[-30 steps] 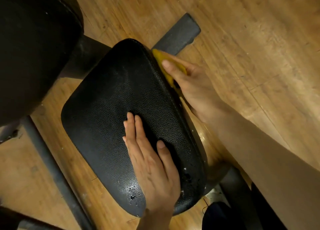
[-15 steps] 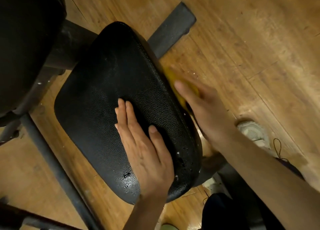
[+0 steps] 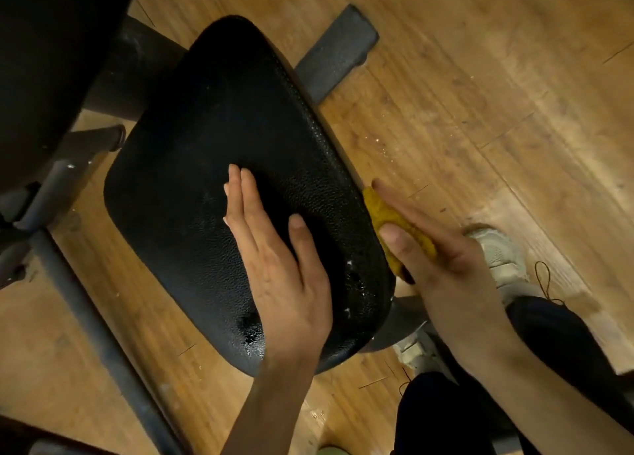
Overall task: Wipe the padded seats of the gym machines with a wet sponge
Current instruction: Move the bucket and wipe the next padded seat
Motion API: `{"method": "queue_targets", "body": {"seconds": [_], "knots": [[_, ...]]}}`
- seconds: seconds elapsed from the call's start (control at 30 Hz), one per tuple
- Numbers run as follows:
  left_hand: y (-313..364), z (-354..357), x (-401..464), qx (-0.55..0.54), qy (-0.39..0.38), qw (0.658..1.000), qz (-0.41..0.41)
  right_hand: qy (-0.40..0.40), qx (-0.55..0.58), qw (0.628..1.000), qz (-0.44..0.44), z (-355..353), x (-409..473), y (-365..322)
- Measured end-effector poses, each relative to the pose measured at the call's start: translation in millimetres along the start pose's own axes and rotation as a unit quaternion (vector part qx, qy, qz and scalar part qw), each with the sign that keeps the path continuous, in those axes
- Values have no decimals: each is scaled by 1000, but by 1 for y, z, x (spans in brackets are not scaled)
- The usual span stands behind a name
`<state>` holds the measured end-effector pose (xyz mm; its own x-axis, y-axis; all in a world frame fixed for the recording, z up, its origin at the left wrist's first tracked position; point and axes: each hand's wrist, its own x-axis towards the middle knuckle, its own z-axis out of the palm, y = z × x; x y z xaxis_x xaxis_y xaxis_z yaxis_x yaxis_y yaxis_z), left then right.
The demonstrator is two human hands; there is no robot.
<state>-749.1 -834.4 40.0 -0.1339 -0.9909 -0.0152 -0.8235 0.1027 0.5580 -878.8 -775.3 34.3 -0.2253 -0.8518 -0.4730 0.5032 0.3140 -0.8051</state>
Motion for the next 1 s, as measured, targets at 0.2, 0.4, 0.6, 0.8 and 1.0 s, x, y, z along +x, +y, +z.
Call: {"method": "queue_targets", "body": {"seconds": [0.2, 0.4, 0.6, 0.8, 1.0], "knots": [[-4, -18, -41, 17, -30, 999, 8, 10, -62, 998, 13, 14, 69, -13], [-36, -36, -78, 53, -70, 996, 33, 57, -108, 987, -100, 18, -34, 17], [-43, -30, -80, 38, -51, 997, 46, 66, -187, 970, -143, 35, 32, -5], [-47, -30, -81, 50, -53, 995, 73, 49, -398, 882, -246, 36, -57, 45], [-49, -27, -81, 75, -37, 993, 80, 87, -395, 886, -226, 45, 27, 2]]}}
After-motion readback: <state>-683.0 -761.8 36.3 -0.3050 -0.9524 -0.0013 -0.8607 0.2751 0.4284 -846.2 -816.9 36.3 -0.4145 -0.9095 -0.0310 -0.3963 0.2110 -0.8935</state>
